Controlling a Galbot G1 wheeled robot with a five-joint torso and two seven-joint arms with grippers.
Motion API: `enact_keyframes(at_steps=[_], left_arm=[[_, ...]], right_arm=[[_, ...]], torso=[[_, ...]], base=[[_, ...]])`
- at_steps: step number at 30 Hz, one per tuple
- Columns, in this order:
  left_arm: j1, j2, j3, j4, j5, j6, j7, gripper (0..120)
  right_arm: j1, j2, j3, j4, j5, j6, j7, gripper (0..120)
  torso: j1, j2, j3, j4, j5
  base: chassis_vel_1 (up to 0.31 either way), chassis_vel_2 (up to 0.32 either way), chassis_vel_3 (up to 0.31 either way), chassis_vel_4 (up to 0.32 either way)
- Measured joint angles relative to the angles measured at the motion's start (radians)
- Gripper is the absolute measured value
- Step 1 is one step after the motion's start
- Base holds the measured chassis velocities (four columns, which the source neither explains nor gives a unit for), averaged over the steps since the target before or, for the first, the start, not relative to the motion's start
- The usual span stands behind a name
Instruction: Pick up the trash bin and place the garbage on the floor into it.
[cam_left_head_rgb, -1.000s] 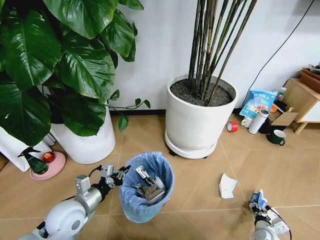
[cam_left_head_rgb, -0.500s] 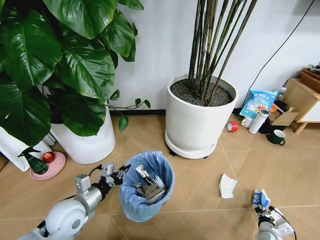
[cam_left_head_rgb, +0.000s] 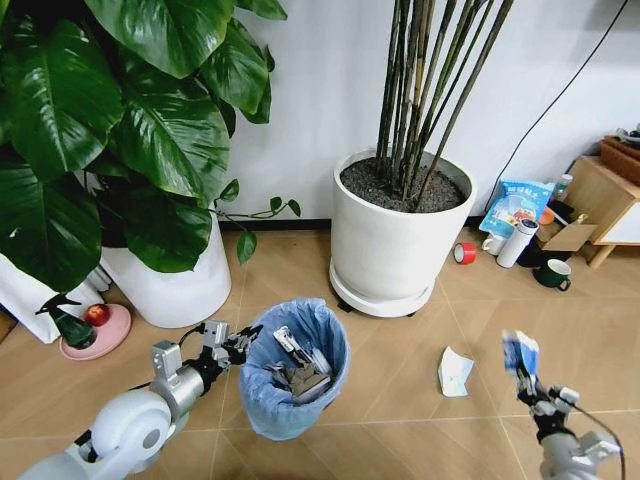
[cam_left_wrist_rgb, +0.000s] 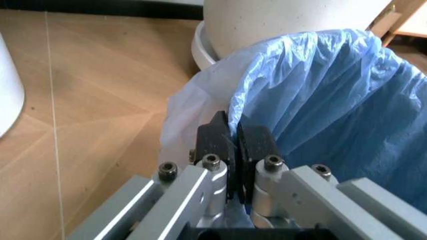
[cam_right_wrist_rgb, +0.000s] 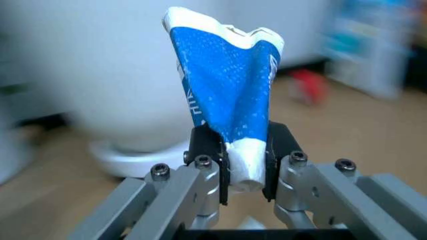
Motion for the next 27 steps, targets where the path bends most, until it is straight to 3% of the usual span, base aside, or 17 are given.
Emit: enact_keyframes(at_steps=[8,13,21,27], left_arm=[[-0.117,0.004,0.087,0.028,-0.034,0.002,-0.001,0],[-0.172,-0.016,0.149,0.036,-0.059,0.0,-0.007,0],[-0.209,-0.043,0.202,0.046,-0.069,-0.001,-0.016,0],[-0.238,-0.057,0.226,0.062,-0.073,-0.001,-0.017,0]], right_arm=[[0.082,-0.127,-0.124,0.12,0.029,0.017,-0.233,10],[0.249,-0.183,-0.312,0.128,0.083,0.016,-0.303,10],[0.477,-0.187,-0.566,0.084,0.159,0.016,-0.399,10],[0.566,-0.151,-0.674,0.042,0.181,0.008,-0.443,10]], torso=[[0.0,0.0,0.0,0.0002,-0.0004],[0.0,0.0,0.0,-0.0001,-0.0004],[0.0,0.0,0.0,0.0004,-0.0003],[0.0,0.0,0.0,0.0,-0.0002]], base=[[0.0,0.0,0.0,0.0],[0.0,0.0,0.0,0.0],[0.0,0.0,0.0,0.0],[0.0,0.0,0.0,0.0]])
